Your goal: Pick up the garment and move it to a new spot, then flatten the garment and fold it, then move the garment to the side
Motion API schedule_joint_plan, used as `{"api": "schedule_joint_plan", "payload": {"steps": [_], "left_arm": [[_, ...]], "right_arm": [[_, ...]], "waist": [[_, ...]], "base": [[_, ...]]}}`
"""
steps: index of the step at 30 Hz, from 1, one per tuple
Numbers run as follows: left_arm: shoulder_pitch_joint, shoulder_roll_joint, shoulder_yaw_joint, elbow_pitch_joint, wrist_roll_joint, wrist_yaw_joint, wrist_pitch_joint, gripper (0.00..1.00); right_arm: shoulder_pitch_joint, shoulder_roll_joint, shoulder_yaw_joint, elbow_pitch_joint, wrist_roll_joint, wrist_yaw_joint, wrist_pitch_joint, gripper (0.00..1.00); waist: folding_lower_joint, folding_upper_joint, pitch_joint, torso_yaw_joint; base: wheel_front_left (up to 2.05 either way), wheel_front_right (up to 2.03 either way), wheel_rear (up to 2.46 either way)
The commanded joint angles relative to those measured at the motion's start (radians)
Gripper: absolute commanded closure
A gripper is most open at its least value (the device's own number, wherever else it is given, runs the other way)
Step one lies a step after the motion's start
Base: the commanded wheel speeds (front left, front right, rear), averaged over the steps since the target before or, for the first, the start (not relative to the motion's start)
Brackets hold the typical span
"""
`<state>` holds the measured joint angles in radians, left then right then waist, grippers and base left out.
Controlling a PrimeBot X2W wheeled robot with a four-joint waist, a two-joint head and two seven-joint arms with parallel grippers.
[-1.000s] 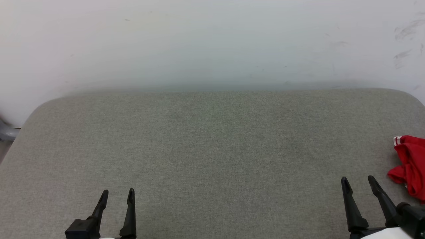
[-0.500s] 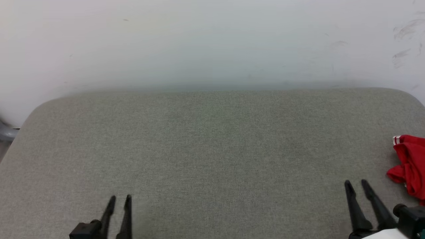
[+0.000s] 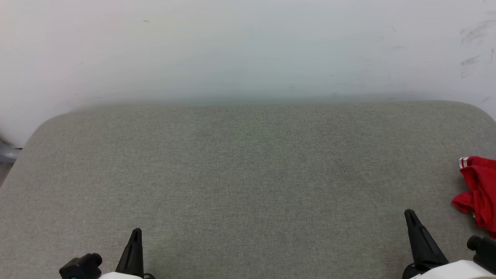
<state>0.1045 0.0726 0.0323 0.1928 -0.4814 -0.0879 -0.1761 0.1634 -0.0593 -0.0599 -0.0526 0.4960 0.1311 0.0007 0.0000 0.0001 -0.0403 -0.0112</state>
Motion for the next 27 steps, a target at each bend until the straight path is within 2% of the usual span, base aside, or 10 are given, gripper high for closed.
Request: {"api": "schedule_joint_plan", "payload": {"steps": [1,27], "left_arm": [[-0.034,0.001,0.006,-0.011,-0.052,-0.004,0.011,1.00],[-0.096,-0.006,0.031,0.009,-0.413,-0.018,0.104,1.00]], "right_arm": [[-0.035,-0.011,0.001,0.000,0.057,0.000,0.002,1.00],[-0.116,-0.021,0.005,0.097,0.429,0.000,0.021,1.00]], "waist": [[0.0000,-0.0001,0.001,0.000],[0.0000,-0.0001,0.011,0.003]], "base": [[0.00,0.00,0.00],[0.00,0.00,0.00]]}}
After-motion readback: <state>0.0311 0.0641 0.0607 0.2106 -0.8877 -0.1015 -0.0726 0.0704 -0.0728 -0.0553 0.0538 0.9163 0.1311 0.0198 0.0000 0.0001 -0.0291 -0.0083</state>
